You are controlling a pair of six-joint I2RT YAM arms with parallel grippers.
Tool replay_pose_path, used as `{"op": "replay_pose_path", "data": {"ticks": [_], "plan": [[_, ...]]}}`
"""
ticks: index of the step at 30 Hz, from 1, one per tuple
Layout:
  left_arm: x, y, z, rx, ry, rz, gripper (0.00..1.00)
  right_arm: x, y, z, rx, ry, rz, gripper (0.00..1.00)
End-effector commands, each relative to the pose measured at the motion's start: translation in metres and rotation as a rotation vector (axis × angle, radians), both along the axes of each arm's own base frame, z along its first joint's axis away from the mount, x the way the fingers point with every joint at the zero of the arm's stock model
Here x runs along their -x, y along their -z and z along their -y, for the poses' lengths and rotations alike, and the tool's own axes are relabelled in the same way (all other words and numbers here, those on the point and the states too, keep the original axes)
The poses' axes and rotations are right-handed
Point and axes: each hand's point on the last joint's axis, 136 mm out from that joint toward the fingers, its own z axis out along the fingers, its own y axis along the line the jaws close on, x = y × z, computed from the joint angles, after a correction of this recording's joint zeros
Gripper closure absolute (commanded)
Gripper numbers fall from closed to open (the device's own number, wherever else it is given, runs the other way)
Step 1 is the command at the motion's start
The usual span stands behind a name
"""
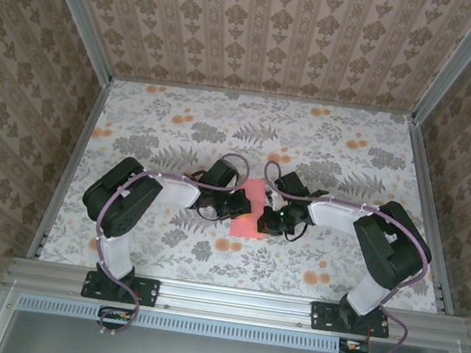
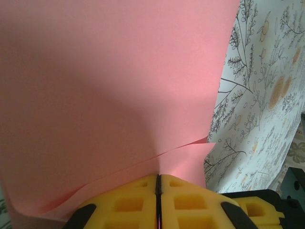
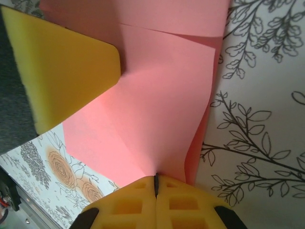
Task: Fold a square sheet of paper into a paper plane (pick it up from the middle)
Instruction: Fold the triangle a second time at the center of the table.
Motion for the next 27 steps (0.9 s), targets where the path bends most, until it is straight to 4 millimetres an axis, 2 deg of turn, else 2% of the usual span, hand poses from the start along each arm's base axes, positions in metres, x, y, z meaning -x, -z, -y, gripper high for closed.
{"op": "replay_pose_path", "data": {"ticks": [1,4,8,17,27], "plan": [[0.004,0.019,-0.026,-0.110,-0.026,0.014,0.89,0.000,0.008,0.006,0.044,-0.013,-0.006,0.97],[0.003,0.003,-0.017,-0.062,0.003,0.071,0.87,0.001,0.012,0.008,0.056,-0.013,-0.014,0.97],[0.010,-0.007,-0.006,-0.025,0.029,0.118,0.87,0.003,0.015,0.010,0.067,-0.012,-0.022,0.97],[0.015,-0.011,0.013,0.006,0.065,0.158,0.90,0.005,0.018,0.011,0.072,-0.010,-0.029,0.97],[0.020,-0.020,0.018,0.028,0.058,0.211,0.92,0.005,0.019,0.010,0.067,-0.003,-0.035,0.97]]}}
